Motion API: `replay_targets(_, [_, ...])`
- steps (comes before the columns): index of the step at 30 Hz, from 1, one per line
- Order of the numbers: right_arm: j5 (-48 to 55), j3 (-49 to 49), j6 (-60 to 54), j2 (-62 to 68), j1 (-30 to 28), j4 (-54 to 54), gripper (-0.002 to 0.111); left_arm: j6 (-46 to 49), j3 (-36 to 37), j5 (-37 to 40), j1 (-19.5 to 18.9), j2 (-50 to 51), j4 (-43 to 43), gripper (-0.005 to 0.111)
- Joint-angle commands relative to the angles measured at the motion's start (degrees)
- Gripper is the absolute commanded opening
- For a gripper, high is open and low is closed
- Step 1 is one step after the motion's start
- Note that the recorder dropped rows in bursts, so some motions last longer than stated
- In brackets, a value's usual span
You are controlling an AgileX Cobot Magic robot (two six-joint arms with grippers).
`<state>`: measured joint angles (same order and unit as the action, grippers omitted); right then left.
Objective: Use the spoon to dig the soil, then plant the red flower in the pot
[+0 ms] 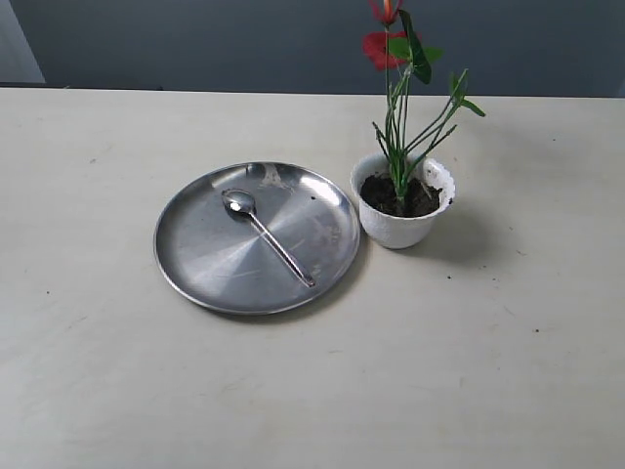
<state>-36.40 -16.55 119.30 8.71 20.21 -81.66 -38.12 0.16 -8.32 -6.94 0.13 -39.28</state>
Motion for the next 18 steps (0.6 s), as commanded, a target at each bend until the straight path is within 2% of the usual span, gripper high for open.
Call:
replay_targets(1, [-2.19,0.14,0.88,-1.22,-0.13,-0.1,-0.001,-0.29,-0.16,-0.27,0.25,-0.13,0.41,0.0])
replay_targets(4, [-2.19,0.14,1.25,-1.22,-0.13,2.07,-0.001,-0.29,-0.16,-0.27,0.25,-0.13,0.41,0.0])
replay_targets(8, [-2.33,0.14,1.25,-1.22,0.09,15.17,-0.001,-0.29,-0.16,-0.27,0.25,-0.13,0.41,0.0])
replay_targets(13, [-1.75,0.18,-0.86,-1.22,5.65,30.5,-0.001,-0.29,-0.16,-0.27,0.25,-0.13,0.41,0.0])
replay_targets(15, [-1.39,0.18,-8.09,-1.1,8.14,34.9,-0.001,-0.29,-0.16,-0.27,0.25,-0.13,0.41,0.0])
replay_targets(18, [-3.39,0.18,-29.13,-1.1,10.39,43.77,-0.001,-0.29,-0.16,-0.27,0.25,-0.13,0.41,0.0])
